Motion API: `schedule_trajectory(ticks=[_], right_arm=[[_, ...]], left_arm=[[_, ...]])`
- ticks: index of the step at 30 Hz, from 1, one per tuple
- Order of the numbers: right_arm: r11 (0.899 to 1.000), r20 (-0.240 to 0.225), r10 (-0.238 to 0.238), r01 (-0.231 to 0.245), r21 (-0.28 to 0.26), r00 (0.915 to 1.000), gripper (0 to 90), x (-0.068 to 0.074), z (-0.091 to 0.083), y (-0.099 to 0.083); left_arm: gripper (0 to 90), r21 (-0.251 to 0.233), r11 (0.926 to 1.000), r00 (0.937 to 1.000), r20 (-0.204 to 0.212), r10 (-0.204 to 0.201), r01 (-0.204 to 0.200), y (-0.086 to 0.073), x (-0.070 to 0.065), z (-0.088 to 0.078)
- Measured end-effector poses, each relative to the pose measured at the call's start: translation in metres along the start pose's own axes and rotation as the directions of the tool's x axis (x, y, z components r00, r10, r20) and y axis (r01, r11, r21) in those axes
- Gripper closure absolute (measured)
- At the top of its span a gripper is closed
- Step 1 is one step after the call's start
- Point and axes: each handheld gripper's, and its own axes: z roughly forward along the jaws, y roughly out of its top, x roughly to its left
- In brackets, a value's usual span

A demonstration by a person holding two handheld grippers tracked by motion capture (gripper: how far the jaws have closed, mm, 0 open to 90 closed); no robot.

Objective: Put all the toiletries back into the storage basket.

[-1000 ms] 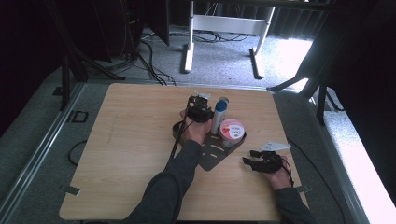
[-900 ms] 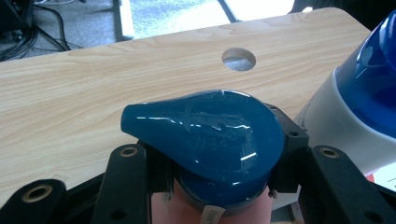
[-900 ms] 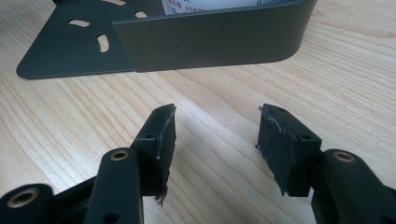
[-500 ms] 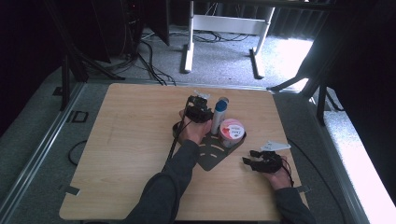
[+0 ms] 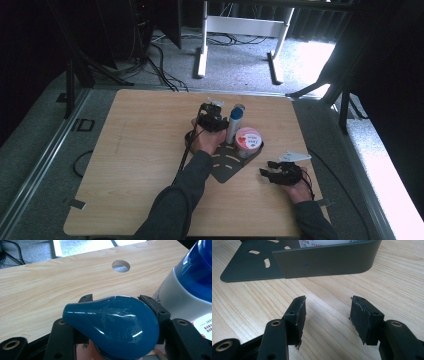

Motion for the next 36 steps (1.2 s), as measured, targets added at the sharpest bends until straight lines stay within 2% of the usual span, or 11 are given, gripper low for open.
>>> schedule_trajectory(ticks=[3,9,12,18,20,26,27,31,33,34,36], right_arm=[[1.0,0.001,0.0,0.0,0.001,1.0,45.9,0.0,0.0,0.0],[1.0,0.002,-0.001,0.001,0.0,1.0,45.7,0.0,0.0,0.0],[1.0,0.001,-0.001,0.001,0.0,1.0,45.8,0.0,0.0,0.0],[1.0,0.003,-0.003,0.003,0.0,1.0,45.8,0.0,0.0,0.0],[1.0,0.002,-0.001,0.001,0.0,1.0,45.7,0.0,0.0,0.0],[1.0,0.002,0.0,0.0,0.0,1.0,45.7,0.0,0.0,0.0],[1.0,0.002,-0.002,0.002,0.0,1.0,45.8,0.0,0.0,0.0],[1.0,0.002,-0.001,0.001,0.0,1.0,45.8,0.0,0.0,0.0],[1.0,0.002,-0.002,0.002,0.0,1.0,45.8,0.0,0.0,0.0],[1.0,0.002,-0.002,0.002,0.0,1.0,45.7,0.0,0.0,0.0],[1.0,0.002,-0.001,0.001,0.0,1.0,45.8,0.0,0.0,0.0]], left_arm=[[44.3,0.005,1.0,1.0,0.007,0.004,-0.004,0.0,0.0,-0.001],[40.1,0.026,0.9986,0.9989,0.01,0.046,-0.046,-0.004,0.0,-0.003],[37.7,0.022,0.9983,0.9985,0.015,0.053,-0.053,-0.006,0.002,-0.006],[36.2,0.044,0.9965,0.997,0.034,0.07,-0.071,-0.012,0.006,-0.011],[36.3,0.05,0.994,0.9945,0.044,0.095,-0.097,-0.017,0.008,-0.018],[37.5,0.046,0.9938,0.9932,0.062,0.098,-0.101,-0.026,0.013,-0.03],[39.4,0.045,0.9923,0.9918,0.061,0.112,-0.115,-0.031,0.015,-0.035],[50.1,0.061,0.9895,0.9901,0.059,0.128,-0.131,-0.043,0.02,-0.041],[57.1,0.063,0.9881,0.989,0.056,0.136,-0.14,-0.046,0.021,-0.042],[61.9,0.08,0.9847,0.9873,0.049,0.151,-0.155,-0.051,0.023,-0.041],[66.6,0.094,0.9833,0.9871,0.051,0.152,-0.156,-0.053,0.023,-0.039]])
